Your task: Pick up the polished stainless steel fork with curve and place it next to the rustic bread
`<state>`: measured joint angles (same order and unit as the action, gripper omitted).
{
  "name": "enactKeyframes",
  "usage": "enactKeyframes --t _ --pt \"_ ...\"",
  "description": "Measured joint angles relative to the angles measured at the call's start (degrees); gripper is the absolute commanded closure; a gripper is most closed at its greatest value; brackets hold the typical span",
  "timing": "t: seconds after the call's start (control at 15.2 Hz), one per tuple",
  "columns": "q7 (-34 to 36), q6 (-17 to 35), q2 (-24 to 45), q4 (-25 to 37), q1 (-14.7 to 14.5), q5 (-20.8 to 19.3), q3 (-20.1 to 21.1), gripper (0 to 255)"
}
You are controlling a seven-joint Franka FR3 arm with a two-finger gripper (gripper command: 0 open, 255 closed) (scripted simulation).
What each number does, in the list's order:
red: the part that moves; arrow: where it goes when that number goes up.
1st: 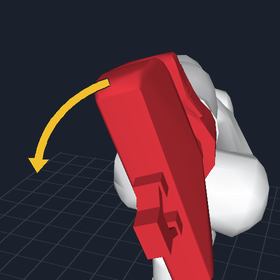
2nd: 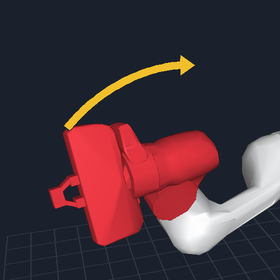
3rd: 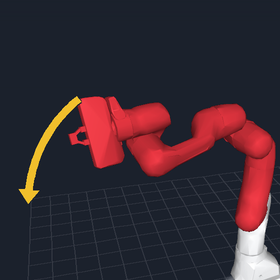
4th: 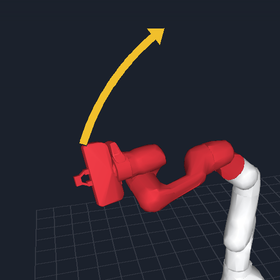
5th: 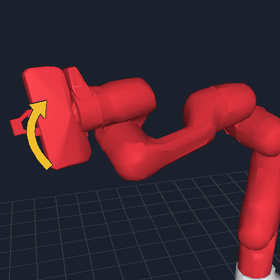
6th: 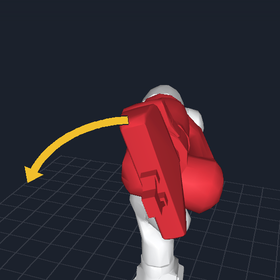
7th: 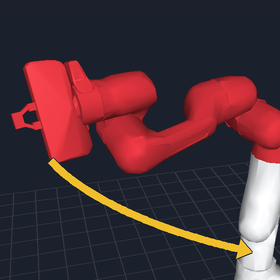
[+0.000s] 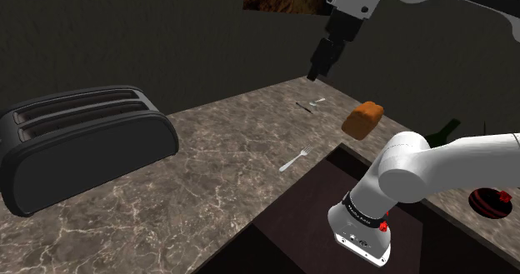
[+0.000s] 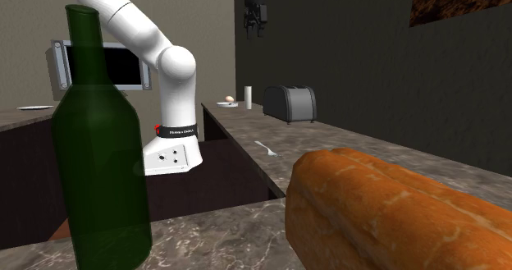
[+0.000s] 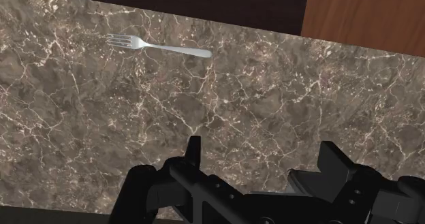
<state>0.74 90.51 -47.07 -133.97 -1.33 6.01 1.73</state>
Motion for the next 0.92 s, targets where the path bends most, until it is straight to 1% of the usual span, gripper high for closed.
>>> enactKeyframes --t 0.13,0.33,0.46,0.73,0.92 --pt "-1.0 0.6 -0.5 -1.2 -0.3 -0.3 -0.3 0" --pt "-6.8 2.9 -2.2 -5.9 -1.4 -2.1 -2.2 0" --pt "-11.2 5.0 -4.4 -10.6 -2.2 -3.5 -3.7 0" --pt "-20.5 9.5 -7.4 -18.8 -3.3 -7.4 -7.3 0" --pt "-27.7 13.4 -8.3 -24.0 -3.6 -11.0 -10.7 0"
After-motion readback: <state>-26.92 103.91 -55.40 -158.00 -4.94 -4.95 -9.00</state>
